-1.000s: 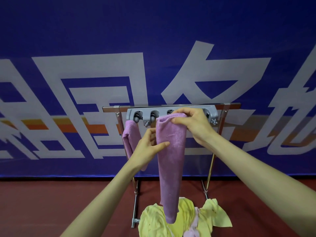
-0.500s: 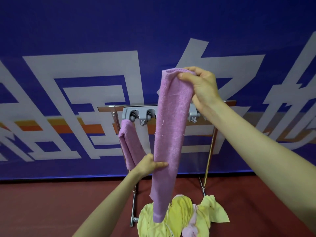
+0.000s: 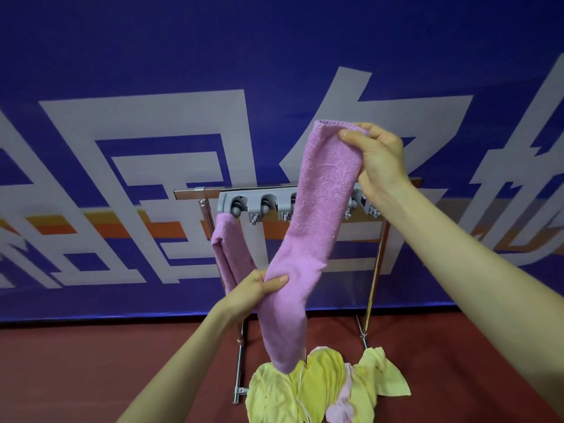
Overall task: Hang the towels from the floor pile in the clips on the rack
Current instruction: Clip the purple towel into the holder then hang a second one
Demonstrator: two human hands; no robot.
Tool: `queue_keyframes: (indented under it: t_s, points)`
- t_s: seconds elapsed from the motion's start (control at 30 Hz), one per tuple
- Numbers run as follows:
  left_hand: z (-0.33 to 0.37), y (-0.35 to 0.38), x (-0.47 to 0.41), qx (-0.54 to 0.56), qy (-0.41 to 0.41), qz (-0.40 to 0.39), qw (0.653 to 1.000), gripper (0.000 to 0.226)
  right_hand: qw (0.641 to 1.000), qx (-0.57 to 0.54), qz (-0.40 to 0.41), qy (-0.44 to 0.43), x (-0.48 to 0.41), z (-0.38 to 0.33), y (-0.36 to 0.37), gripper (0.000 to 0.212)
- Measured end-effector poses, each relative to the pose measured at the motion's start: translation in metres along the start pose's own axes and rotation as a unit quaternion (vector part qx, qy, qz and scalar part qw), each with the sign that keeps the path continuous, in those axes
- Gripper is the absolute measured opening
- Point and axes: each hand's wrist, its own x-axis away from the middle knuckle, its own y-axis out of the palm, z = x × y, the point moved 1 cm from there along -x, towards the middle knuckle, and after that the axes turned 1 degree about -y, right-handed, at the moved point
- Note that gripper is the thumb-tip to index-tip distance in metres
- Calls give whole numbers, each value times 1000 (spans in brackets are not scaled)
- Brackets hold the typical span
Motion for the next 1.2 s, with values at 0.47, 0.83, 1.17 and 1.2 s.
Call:
queue_keyframes:
  t_s: [0.47,0.83,1.17,1.2]
  points:
    - [103,12,36,62,117,51,990,16,979,174,16,107,14,65,-33,20]
    - [99,21,21,137,106,102,980,16,951,115,-178,225,60,109,-38,15]
    - [87,15,25,15,54,147,988,20,939,79,-229,245,64,111,-23,11]
    - [88,13,26,-6,50,152,987,21,937,79,-231,250,66,112,-21,4]
